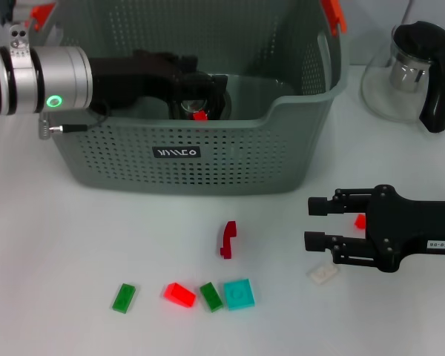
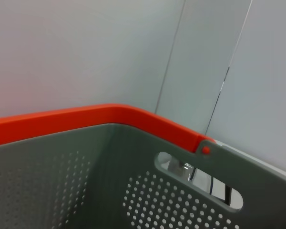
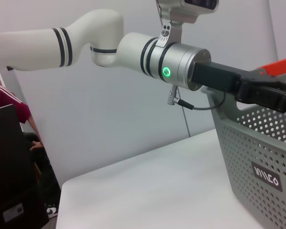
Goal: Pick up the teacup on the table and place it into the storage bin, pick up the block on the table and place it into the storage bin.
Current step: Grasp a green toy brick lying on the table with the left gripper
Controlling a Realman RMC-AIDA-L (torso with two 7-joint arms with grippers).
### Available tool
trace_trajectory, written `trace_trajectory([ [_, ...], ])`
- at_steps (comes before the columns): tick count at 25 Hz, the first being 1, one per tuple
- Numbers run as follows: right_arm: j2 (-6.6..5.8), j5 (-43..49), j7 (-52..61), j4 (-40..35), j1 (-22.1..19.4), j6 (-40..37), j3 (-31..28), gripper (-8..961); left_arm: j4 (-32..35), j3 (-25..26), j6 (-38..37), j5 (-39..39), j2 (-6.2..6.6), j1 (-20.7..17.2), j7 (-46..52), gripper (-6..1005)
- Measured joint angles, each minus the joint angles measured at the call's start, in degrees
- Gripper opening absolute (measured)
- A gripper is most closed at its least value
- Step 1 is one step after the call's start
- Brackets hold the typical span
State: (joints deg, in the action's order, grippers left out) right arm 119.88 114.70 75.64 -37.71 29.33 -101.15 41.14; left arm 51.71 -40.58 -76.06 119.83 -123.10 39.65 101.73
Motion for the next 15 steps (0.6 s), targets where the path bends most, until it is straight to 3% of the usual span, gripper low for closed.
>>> trace_trajectory([
  [5,0.06,0.0,0.0,0.0,0.0,-0.2,-0.1,593,2.2,4.1,-5.8,-6.9,0.00,-2.5,-1.4,712],
  [10,0.07,0.0,0.0,0.0,-0.1,0.2,-0.1,592,-0.7,15.9,-22.7,-21.3,0.32,-8.5,-11.5,811],
  [15,0.07,0.0,0.5,0.0,0.0,0.3,-0.1,592,-1.6,20.8,-31.9,-16.0,-0.91,-14.8,-22.1,826],
])
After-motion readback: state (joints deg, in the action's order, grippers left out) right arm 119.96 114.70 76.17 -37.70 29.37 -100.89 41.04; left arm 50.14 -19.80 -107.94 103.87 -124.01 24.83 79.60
